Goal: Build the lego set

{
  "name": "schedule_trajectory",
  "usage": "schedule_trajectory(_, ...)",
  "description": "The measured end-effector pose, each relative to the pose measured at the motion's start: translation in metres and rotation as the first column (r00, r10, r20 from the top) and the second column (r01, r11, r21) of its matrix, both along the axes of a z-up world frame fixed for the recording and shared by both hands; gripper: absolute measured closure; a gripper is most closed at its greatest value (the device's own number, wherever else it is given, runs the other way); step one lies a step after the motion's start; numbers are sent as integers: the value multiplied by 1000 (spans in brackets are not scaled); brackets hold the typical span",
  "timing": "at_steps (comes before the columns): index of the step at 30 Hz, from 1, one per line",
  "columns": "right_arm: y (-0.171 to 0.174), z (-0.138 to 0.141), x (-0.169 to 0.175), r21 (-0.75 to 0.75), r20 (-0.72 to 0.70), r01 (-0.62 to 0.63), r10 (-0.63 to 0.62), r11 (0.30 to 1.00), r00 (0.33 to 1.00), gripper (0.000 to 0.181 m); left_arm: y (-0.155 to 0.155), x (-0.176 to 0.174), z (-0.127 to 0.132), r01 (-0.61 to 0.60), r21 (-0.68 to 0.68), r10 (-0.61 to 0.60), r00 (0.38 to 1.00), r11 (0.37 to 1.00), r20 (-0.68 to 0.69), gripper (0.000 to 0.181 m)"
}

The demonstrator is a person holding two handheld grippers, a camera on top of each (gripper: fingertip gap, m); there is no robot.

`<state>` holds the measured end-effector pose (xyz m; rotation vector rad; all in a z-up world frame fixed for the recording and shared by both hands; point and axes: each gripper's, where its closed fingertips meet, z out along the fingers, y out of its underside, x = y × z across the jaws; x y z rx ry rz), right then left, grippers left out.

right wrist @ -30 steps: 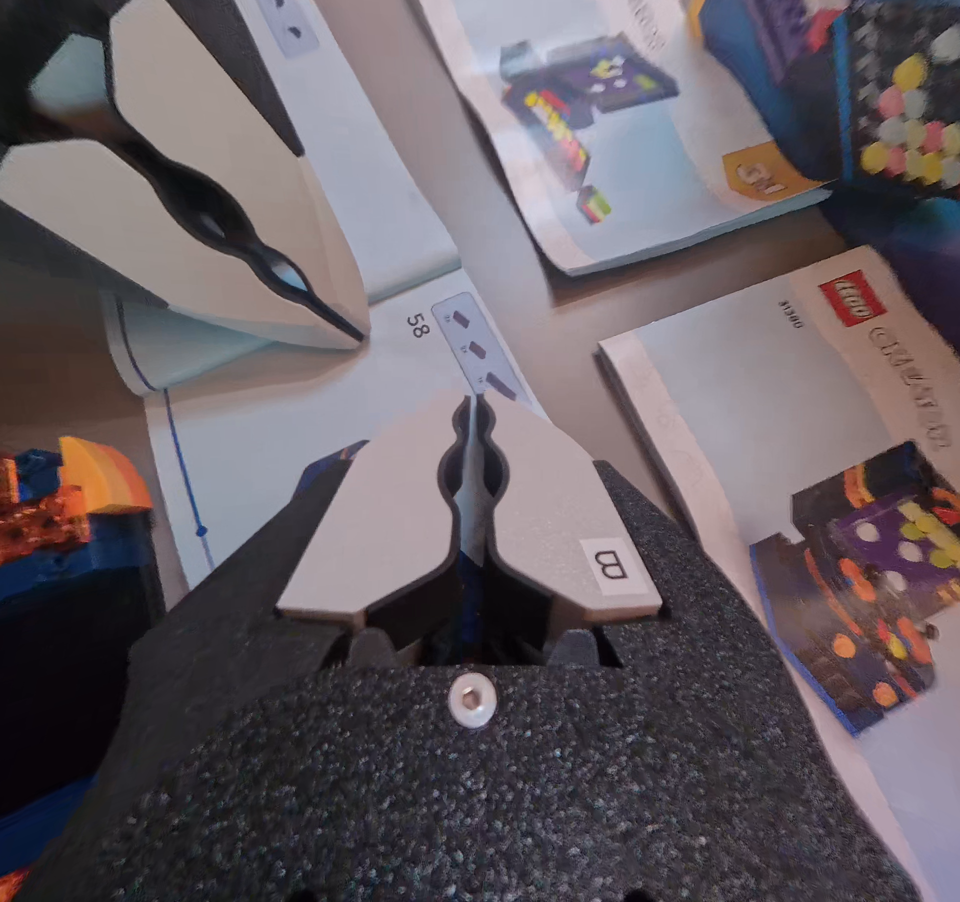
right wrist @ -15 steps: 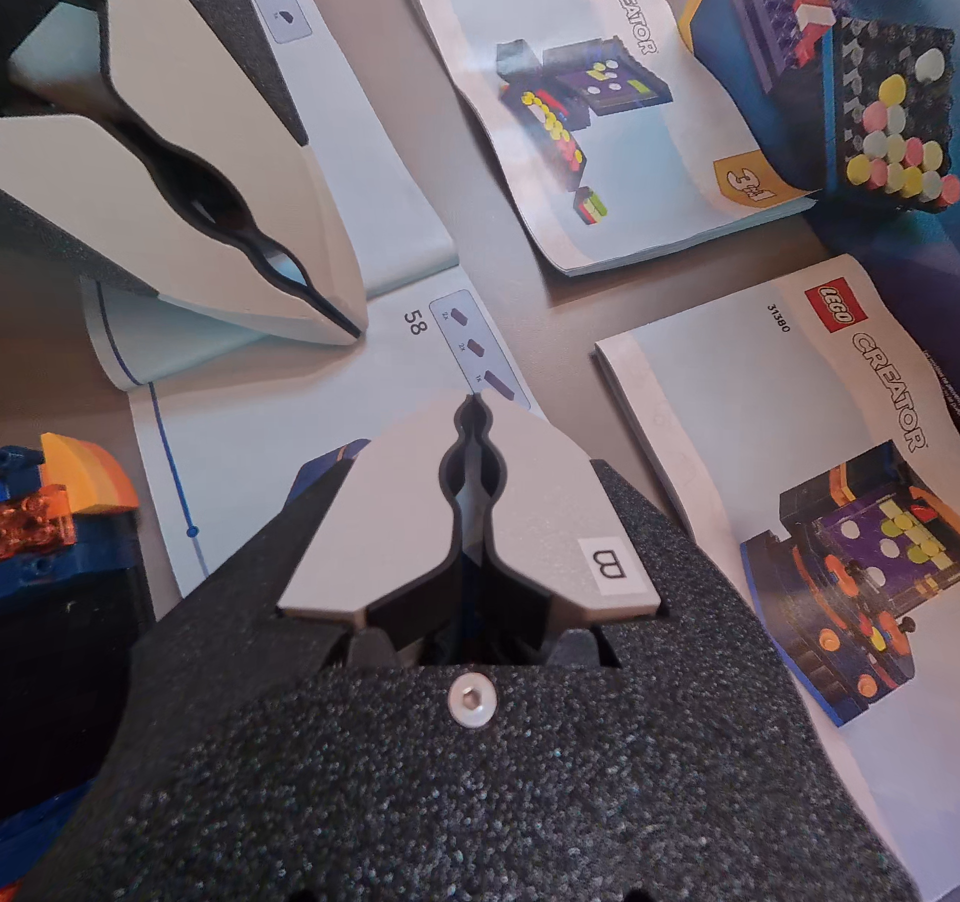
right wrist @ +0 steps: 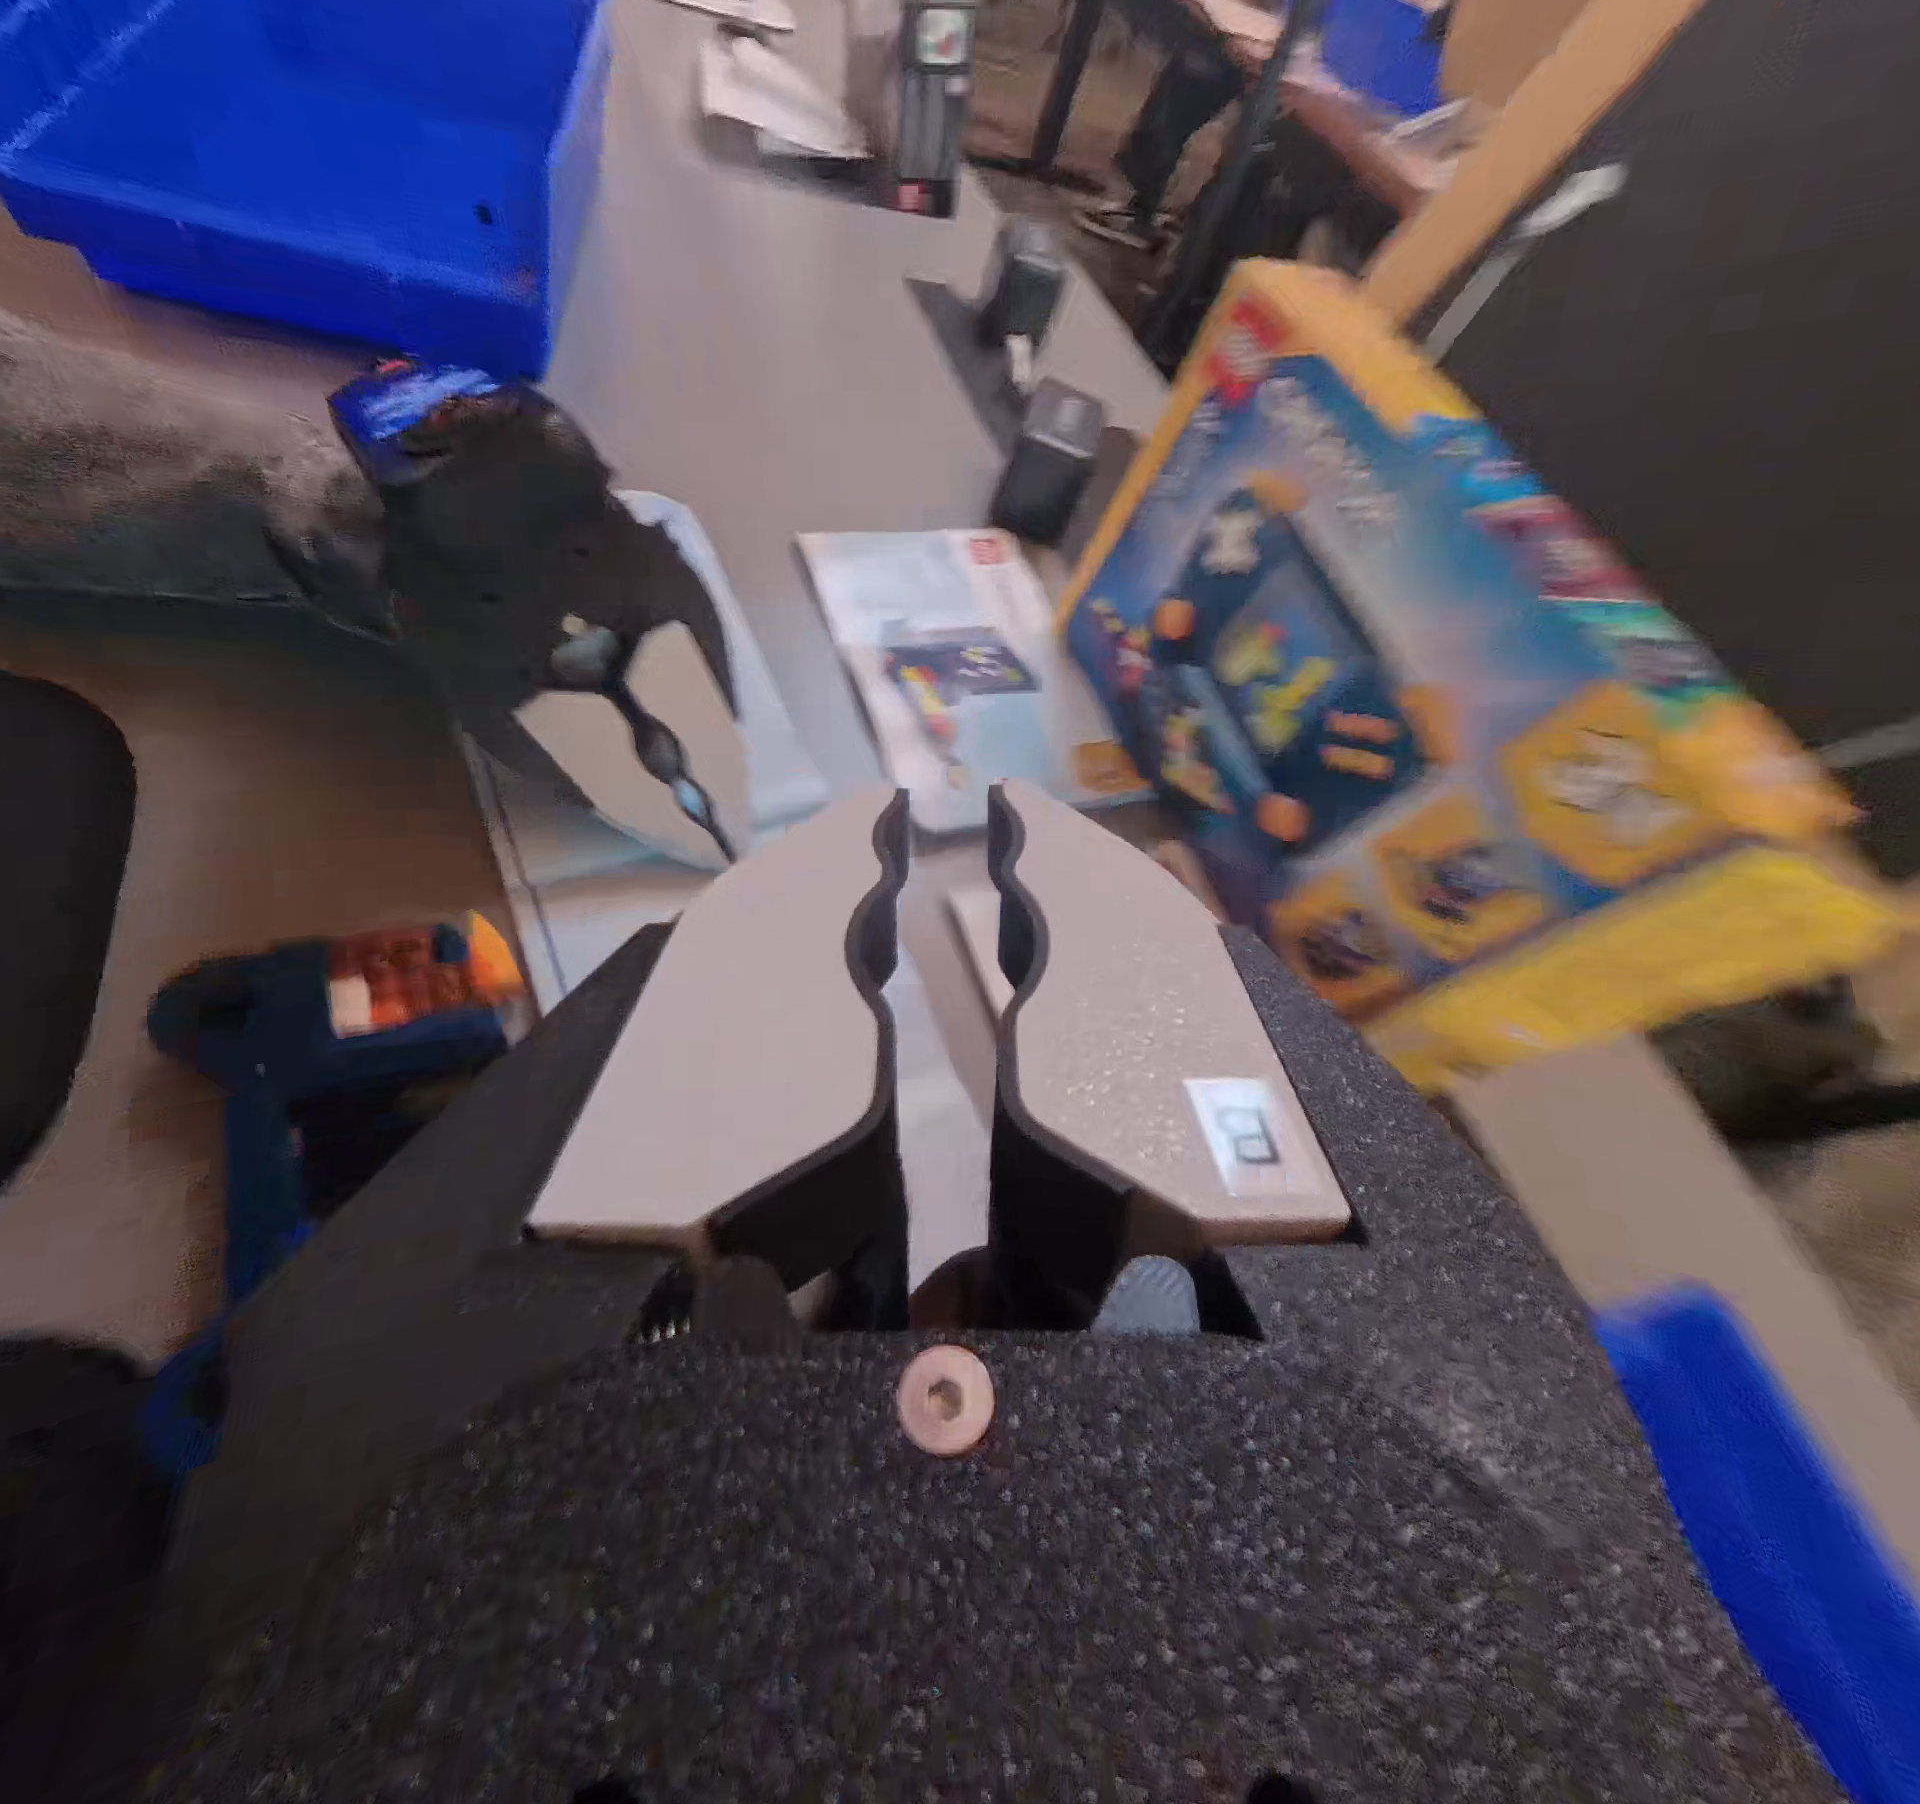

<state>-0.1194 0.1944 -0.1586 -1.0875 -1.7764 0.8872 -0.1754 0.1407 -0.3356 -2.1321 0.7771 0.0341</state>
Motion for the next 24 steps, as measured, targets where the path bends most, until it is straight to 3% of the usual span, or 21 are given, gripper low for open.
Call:
schedule_trajectory(2, 45, 23, 41, 33, 19, 95, -96, 995, 995, 162, 0, 0, 0, 0, 6, 0, 1000, 1000, -9, 181)
schedule_trajectory(4, 100, 25, 81, 9, 64, 225, -225, 974, 972, 159, 0, 0, 0, 0, 14, 0, 1000, 1000, -22, 181)
schedule_trajectory(5, 127, 15, 97, -12, 114, 283, -280, 959, 953, 154, 0, 0, 0, 0, 13, 0, 1000, 1000, -21, 181)
schedule_trajectory(7, 168, -26, 118, -38, 342, 343, -310, 939, 887, 147, 0, 0, 0, -1, 1, 1, 1000, 1000, -2, 181)
schedule_trajectory(9, 205, -73, 129, 35, 570, 412, -356, 911, 740, 149, 0, 0, 0, -2, -16, 2, 1000, 1000, 26, 181)
schedule_trajectory(11, 216, -112, 125, 33, 716, 381, -288, 924, 635, 149, 0, 0, 0, -3, -30, 5, 999, 1000, 48, 181)
schedule_trajectory(14, 232, -153, 119, 78, 821, 342, -255, 937, 511, 148, 0, 0, 0, -3, -29, 5, 999, 1000, 47, 180)
schedule_trajectory(16, 235, -169, 119, 85, 855, 306, -227, 948, 466, 148, 0, 0, 0, -3, -21, 4, 999, 1000, 34, 180)
schedule_trajectory(19, 237, -179, 120, 113, 873, 265, -223, 958, 434, 148, 0, 0, 0, -3, -17, 3, 1000, 1000, 27, 180)
schedule_trajectory(24, 235, -182, 119, 89, 866, 267, -207, 960, 456, 165, 0, 0, 0, -3, -17, 4, 1000, 1000, 28, 180)
